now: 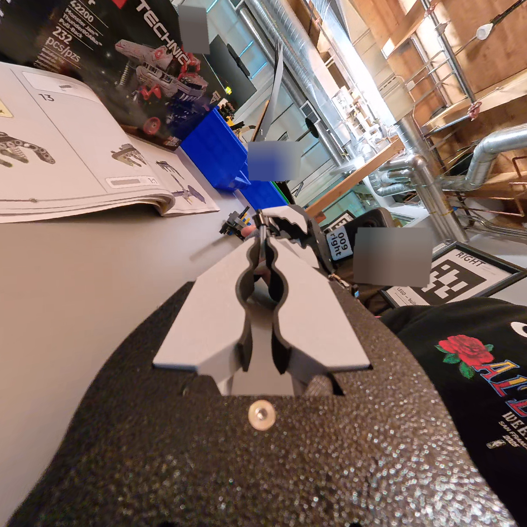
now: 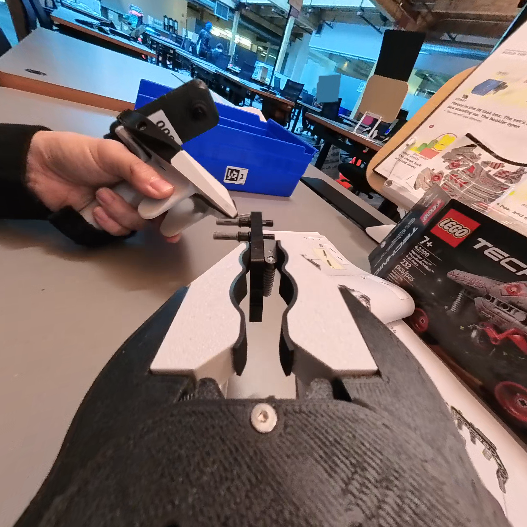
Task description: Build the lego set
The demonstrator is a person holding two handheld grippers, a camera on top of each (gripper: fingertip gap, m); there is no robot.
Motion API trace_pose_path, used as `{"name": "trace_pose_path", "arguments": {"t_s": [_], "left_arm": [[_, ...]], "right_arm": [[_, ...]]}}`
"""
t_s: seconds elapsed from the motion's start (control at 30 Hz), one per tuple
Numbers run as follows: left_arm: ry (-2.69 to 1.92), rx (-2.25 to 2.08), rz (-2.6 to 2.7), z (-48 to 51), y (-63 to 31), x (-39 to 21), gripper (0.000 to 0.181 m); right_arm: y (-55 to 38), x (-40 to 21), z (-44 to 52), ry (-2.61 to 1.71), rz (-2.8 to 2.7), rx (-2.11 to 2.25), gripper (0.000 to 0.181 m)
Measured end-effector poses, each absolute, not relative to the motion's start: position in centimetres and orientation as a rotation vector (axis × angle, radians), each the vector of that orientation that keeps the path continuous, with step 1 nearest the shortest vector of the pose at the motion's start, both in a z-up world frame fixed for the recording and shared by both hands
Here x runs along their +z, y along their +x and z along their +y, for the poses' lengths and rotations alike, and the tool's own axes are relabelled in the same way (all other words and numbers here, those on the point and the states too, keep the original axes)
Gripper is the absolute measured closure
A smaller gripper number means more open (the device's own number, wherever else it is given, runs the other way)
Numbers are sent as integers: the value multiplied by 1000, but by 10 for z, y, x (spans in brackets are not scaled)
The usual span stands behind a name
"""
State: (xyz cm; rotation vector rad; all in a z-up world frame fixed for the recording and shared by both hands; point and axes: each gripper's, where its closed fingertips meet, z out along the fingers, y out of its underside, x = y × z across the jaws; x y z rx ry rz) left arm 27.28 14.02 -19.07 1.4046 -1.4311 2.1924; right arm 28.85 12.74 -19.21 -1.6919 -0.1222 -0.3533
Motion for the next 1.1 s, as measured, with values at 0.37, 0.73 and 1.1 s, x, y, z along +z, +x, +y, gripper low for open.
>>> {"name": "trace_pose_path", "arguments": {"t_s": [0.37,0.73,1.1], "left_arm": [[1394,2185,-1306,143,273,-190,179],[1410,2216,-1349,144,274,-190,180],[1564,2237,-1724,147,280,-197,179]], "right_arm": [[287,-189,128,-1664,-265,-606,167],[286,-188,129,-1660,-271,-618,167],[288,-194,131,-1706,-197,-535,167]]}}
